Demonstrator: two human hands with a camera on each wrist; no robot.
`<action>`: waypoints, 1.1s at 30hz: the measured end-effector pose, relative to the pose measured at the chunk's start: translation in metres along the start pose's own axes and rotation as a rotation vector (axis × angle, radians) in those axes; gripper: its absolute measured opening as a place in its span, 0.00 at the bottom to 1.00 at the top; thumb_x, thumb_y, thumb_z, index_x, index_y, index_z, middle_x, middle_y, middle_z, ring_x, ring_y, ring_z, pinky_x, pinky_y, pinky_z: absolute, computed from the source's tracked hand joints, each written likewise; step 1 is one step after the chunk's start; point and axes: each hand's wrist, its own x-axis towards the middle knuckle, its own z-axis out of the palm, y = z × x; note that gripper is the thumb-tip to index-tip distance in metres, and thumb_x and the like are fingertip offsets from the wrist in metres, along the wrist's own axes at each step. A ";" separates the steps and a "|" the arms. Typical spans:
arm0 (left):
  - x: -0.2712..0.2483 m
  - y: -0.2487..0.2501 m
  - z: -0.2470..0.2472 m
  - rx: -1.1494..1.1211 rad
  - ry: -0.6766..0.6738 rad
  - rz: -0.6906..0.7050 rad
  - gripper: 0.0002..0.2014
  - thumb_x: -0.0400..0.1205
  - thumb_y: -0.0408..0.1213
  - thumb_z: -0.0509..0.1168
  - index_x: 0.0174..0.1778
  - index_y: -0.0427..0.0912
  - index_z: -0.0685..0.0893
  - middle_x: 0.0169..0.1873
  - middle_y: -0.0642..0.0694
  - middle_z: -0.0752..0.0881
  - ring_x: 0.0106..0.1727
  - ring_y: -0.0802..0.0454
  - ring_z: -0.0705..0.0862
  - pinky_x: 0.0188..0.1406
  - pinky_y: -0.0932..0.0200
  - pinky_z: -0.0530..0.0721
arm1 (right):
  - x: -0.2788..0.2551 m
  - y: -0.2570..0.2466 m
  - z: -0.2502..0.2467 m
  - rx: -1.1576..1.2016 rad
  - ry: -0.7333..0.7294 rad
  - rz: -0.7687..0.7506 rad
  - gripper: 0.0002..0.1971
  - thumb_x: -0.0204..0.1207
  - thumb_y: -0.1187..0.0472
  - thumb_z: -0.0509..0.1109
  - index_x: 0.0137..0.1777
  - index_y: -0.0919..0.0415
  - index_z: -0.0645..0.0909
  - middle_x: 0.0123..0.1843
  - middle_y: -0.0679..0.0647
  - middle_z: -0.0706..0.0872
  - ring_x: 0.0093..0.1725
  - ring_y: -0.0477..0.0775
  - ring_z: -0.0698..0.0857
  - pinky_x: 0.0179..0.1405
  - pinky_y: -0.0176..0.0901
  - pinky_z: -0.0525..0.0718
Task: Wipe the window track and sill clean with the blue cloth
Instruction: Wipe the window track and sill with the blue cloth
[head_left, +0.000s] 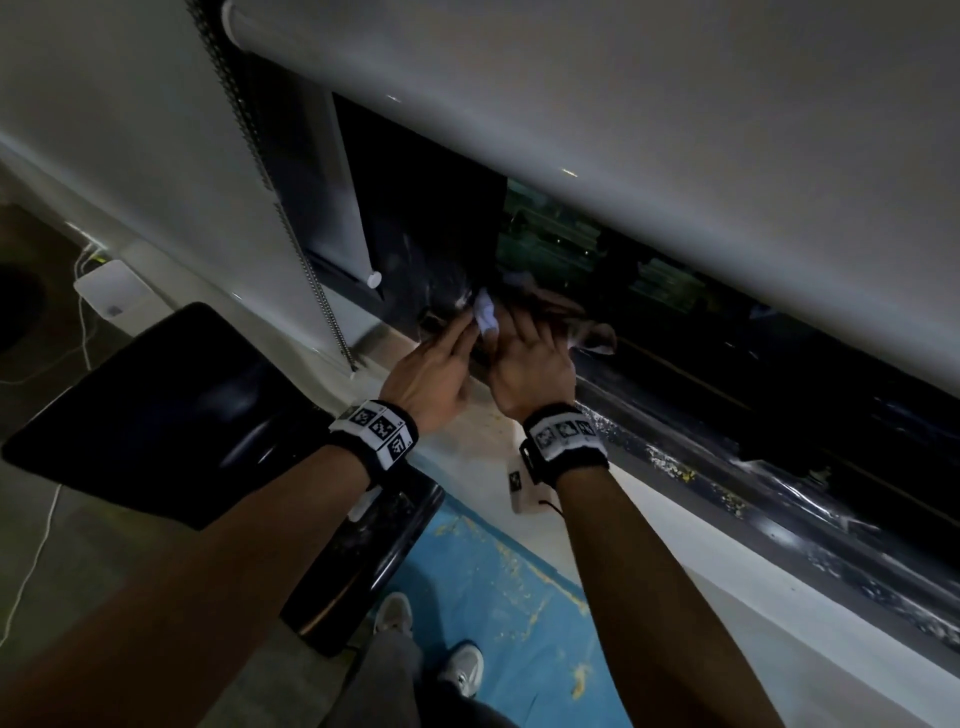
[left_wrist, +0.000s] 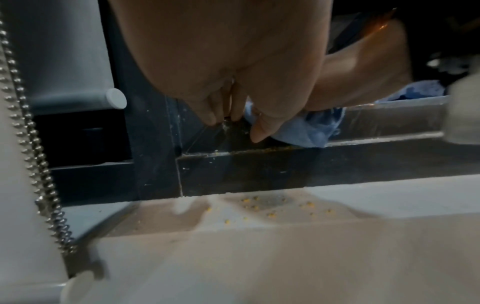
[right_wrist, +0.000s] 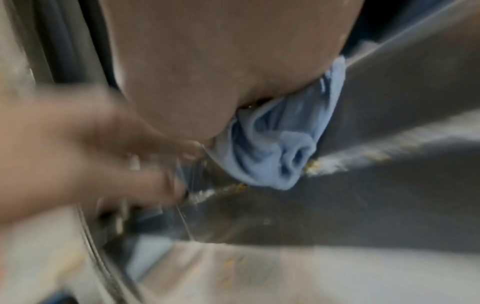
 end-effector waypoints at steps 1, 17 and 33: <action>-0.003 -0.001 0.001 0.011 0.002 -0.007 0.40 0.79 0.32 0.69 0.89 0.38 0.64 0.91 0.46 0.58 0.70 0.40 0.84 0.61 0.49 0.88 | -0.010 0.008 -0.001 -0.003 0.033 0.018 0.31 0.92 0.49 0.51 0.93 0.57 0.61 0.91 0.61 0.69 0.87 0.66 0.71 0.88 0.65 0.66; 0.054 0.016 0.000 0.037 -0.205 0.066 0.39 0.88 0.36 0.61 0.93 0.40 0.49 0.92 0.42 0.47 0.93 0.41 0.46 0.91 0.43 0.53 | -0.077 0.083 -0.030 0.122 0.120 -0.005 0.30 0.84 0.68 0.69 0.84 0.46 0.79 0.86 0.54 0.79 0.76 0.68 0.83 0.72 0.59 0.85; 0.066 0.019 0.023 0.212 -0.178 0.066 0.42 0.89 0.54 0.58 0.91 0.35 0.48 0.91 0.35 0.51 0.92 0.37 0.46 0.91 0.44 0.39 | -0.070 0.075 -0.042 0.110 0.102 0.039 0.22 0.86 0.61 0.68 0.78 0.45 0.85 0.80 0.50 0.86 0.71 0.63 0.89 0.51 0.54 0.91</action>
